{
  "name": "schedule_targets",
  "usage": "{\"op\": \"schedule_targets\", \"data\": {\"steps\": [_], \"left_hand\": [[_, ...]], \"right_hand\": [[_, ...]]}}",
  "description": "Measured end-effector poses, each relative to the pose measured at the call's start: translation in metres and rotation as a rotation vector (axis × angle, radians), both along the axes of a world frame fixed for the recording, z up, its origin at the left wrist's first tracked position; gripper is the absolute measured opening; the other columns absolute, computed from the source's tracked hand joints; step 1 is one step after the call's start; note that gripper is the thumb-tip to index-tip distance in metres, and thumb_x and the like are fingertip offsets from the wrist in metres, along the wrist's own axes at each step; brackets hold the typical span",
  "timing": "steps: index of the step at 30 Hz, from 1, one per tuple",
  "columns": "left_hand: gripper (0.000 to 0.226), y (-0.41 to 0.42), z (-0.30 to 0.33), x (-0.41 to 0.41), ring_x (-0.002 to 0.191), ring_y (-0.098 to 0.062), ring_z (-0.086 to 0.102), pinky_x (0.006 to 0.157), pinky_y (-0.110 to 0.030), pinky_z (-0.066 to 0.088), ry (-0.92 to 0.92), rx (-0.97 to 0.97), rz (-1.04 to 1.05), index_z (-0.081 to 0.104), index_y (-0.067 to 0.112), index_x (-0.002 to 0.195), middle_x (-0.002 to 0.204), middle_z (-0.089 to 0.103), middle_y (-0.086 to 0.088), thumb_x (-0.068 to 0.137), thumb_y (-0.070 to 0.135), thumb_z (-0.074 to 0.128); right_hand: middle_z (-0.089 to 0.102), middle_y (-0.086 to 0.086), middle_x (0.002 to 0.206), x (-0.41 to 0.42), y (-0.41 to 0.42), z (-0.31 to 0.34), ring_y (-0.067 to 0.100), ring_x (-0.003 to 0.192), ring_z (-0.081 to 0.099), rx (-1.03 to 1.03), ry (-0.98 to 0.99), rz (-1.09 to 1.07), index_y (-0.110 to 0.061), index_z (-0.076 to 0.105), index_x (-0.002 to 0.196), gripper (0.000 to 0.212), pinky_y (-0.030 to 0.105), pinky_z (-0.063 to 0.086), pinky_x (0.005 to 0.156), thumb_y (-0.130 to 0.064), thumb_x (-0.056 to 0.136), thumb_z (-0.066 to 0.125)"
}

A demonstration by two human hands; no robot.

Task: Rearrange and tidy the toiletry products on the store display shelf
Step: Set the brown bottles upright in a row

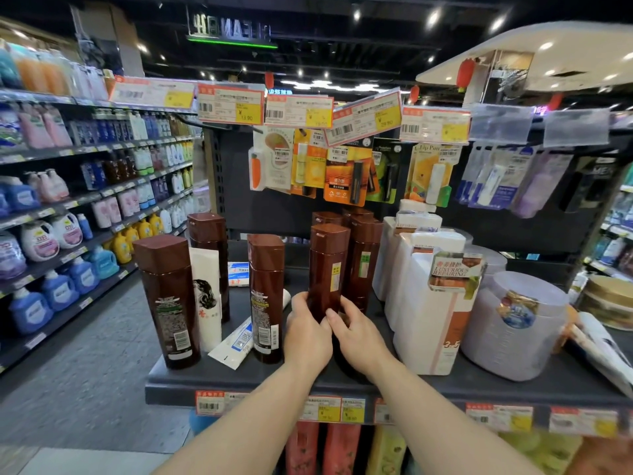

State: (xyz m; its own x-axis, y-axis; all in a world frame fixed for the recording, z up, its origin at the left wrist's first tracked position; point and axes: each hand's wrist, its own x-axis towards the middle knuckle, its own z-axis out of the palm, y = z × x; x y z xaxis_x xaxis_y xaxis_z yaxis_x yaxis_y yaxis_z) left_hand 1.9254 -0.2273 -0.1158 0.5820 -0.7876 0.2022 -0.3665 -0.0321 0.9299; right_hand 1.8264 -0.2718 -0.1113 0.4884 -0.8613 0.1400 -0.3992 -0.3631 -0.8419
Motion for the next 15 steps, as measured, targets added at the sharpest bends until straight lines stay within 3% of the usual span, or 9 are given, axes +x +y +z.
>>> {"op": "schedule_targets", "data": {"steps": [5, 7, 9, 12, 15], "left_hand": [[0.058, 0.013, 0.010, 0.004, 0.115, -0.010, 0.055, 0.097, -0.031, 0.046, 0.032, 0.034, -0.120, 0.032, 0.026, 0.140, 0.130, 0.056, 0.006, 0.090, 0.027, 0.062], [0.059, 0.028, 0.013, 0.005, 0.112, 0.004, 0.050, 0.096, -0.021, 0.044, 0.017, 0.014, -0.196, 0.034, 0.029, 0.140, 0.124, 0.053, 0.021, 0.089, 0.027, 0.063], [0.058, 0.049, 0.014, 0.008, 0.099, 0.020, 0.047, 0.082, -0.004, 0.040, 0.044, -0.046, -0.225, 0.039, 0.032, 0.138, 0.109, 0.048, 0.036, 0.088, 0.026, 0.067], [0.032, 0.081, 0.014, 0.020, 0.095, 0.015, 0.058, 0.074, -0.002, 0.044, 0.062, -0.190, -0.132, 0.058, 0.037, 0.109, 0.104, 0.063, 0.025, 0.084, 0.023, 0.071], [0.020, 0.099, 0.018, 0.036, 0.088, 0.009, 0.061, 0.069, -0.007, 0.045, 0.010, -0.264, 0.015, 0.062, 0.036, 0.091, 0.091, 0.067, 0.022, 0.082, 0.020, 0.072]], "right_hand": [[0.049, -0.013, 0.132, -0.006, 0.010, 0.009, -0.002, 0.117, 0.047, 0.099, -0.107, -0.035, -0.031, 0.029, 0.147, 0.058, 0.018, 0.037, 0.095, -0.044, 0.095, 0.051], [0.052, -0.019, 0.123, -0.012, 0.021, 0.010, -0.010, 0.101, 0.052, 0.037, -0.173, -0.116, -0.033, 0.037, 0.141, 0.051, 0.011, 0.039, 0.082, -0.043, 0.094, 0.054], [0.062, -0.020, 0.109, -0.016, 0.033, 0.008, -0.011, 0.091, 0.057, -0.045, -0.240, -0.180, -0.039, 0.051, 0.124, 0.033, 0.013, 0.044, 0.078, -0.039, 0.092, 0.057], [0.066, -0.015, 0.092, -0.009, 0.052, 0.004, -0.010, 0.085, 0.059, -0.043, -0.242, -0.135, -0.043, 0.059, 0.100, 0.021, 0.013, 0.046, 0.071, -0.031, 0.086, 0.068], [0.061, -0.016, 0.101, 0.013, 0.062, 0.002, -0.004, 0.090, 0.059, 0.044, -0.097, 0.000, -0.039, 0.054, 0.112, 0.042, 0.011, 0.046, 0.074, -0.035, 0.077, 0.077]]}}
